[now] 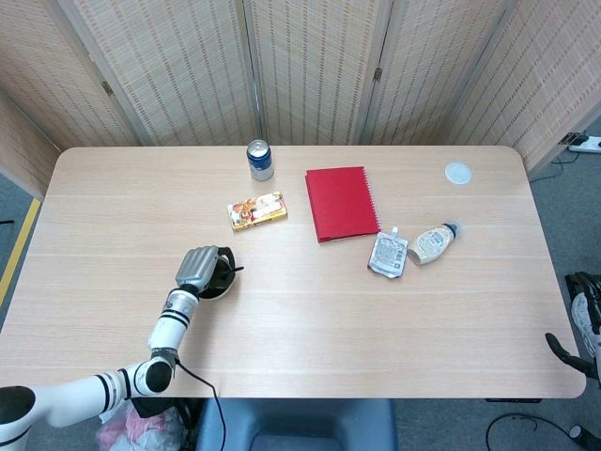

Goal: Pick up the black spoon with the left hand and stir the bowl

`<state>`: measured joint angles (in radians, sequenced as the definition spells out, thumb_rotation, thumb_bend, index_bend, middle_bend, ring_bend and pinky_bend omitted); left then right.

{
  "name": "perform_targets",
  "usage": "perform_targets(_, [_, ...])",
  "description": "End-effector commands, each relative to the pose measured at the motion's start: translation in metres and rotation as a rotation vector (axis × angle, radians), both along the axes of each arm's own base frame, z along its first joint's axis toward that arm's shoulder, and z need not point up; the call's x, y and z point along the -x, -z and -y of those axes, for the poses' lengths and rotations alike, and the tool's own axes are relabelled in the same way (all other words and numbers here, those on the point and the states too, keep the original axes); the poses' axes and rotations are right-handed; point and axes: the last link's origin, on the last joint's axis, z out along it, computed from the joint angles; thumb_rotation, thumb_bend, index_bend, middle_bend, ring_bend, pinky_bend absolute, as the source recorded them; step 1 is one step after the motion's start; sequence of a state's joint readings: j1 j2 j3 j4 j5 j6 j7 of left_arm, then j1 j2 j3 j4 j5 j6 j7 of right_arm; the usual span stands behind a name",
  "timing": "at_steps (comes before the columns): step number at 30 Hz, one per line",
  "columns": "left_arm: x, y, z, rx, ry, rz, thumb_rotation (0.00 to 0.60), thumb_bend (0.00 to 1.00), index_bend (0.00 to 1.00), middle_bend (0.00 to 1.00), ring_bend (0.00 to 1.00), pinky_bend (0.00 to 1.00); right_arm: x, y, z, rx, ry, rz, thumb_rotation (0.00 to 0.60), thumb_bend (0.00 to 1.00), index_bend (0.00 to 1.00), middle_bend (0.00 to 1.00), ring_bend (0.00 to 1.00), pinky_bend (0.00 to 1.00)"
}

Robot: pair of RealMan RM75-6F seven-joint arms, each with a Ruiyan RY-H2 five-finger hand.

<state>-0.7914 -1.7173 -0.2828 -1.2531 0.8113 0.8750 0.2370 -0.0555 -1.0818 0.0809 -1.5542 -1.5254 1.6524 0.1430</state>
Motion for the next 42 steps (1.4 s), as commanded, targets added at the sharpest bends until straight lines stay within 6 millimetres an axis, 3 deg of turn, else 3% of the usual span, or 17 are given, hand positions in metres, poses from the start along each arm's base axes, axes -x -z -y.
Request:
perform_targets(1, [0.003,-0.003,-0.003,-0.010,-0.014,-0.005,0.600,0.48,0.68,1.00,0.94,1.00,0.000,0.000,0.000,0.000,0.000,0.001,0.600,0.14,0.00,0.11,0.15,0.08])
perform_targets(6, [0.014,-0.012,-0.003,-0.028,-0.025,-0.025,0.600,0.48,0.68,1.00,0.94,1.00,0.000,0.000,0.001,-0.002,-0.004,0.000,0.600,0.14,0.00,0.11,0.15,0.08])
perform_targets(13, [0.026,-0.019,0.015,0.000,-0.006,-0.047,0.600,0.48,0.68,1.00,0.94,1.00,0.000,0.003,0.004,-0.008,-0.007,0.006,0.600,0.14,0.00,0.11,0.15,0.08])
perform_targets(23, [0.015,-0.009,0.029,0.040,0.037,-0.022,0.600,0.48,0.68,1.00,0.94,1.00,-0.001,0.004,0.004,-0.011,-0.006,0.006,0.600,0.14,0.00,0.11,0.15,0.08])
perform_targets(33, [0.001,0.005,0.009,0.006,0.028,-0.004,0.600,0.48,0.68,1.00,0.94,1.00,0.001,0.003,0.002,-0.004,0.005,0.011,0.600,0.14,0.00,0.11,0.15,0.08])
perform_targets(42, [0.017,-0.010,-0.006,-0.050,-0.039,-0.014,0.600,0.48,0.68,1.00,0.94,1.00,0.001,0.002,0.003,-0.002,0.002,0.011,0.600,0.14,0.00,0.11,0.15,0.08])
